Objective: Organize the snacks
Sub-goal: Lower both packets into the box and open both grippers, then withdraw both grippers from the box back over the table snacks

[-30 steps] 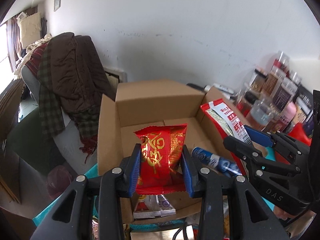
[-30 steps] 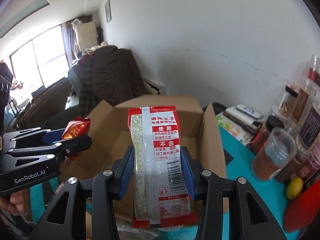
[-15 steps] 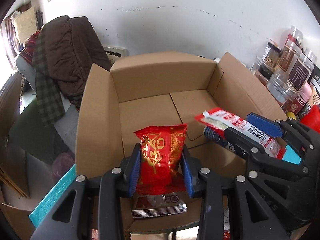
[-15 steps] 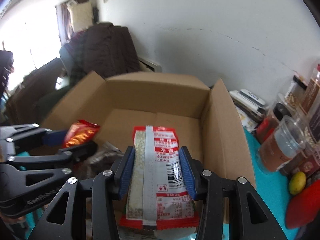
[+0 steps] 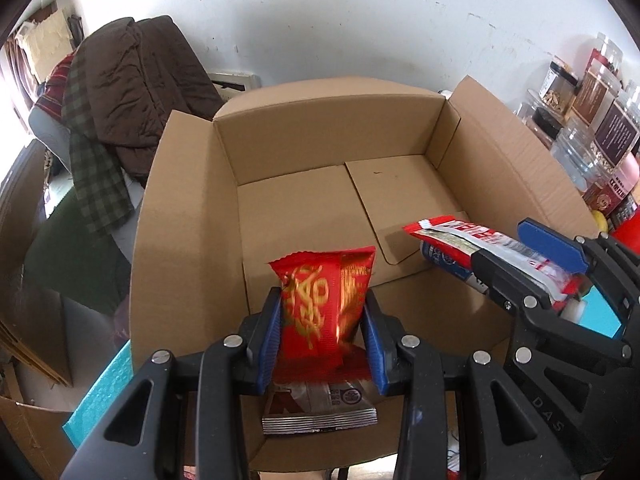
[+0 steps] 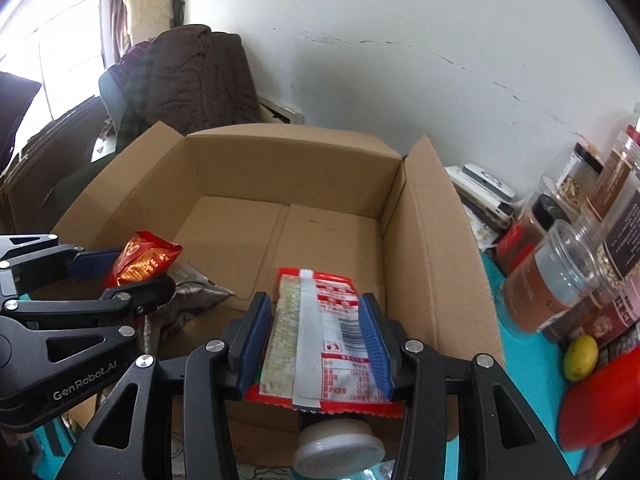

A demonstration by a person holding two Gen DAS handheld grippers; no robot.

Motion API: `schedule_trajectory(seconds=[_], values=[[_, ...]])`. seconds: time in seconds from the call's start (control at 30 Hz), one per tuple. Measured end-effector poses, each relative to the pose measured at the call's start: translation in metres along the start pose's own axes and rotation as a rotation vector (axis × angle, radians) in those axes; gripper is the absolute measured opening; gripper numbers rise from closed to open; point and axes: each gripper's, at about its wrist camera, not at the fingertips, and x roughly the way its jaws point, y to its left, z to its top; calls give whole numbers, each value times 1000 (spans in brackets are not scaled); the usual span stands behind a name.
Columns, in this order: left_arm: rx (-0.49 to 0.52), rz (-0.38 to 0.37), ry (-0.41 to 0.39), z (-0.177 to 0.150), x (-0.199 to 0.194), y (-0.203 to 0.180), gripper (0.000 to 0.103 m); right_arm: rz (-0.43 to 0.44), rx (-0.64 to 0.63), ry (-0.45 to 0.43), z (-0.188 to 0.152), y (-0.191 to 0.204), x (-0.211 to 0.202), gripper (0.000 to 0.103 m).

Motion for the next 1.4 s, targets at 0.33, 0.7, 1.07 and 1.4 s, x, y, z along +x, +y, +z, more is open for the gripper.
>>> schedule_trajectory(seconds=[0.33,0.7,1.07,1.4], values=[[-8,56,-27,1,-21,0,40,2,11,-24,2,-4,-24,50],[-25,44,-132,3,-75,2,40,-11,-1,-104,11,0,-76,50],[-47,21,-262,-6,-144,3,40,-2,-11,-233,14,8,-144,50],[-63,20,-330,-31,-184,6,40,-29,-19,-331,0,19,-190,50]])
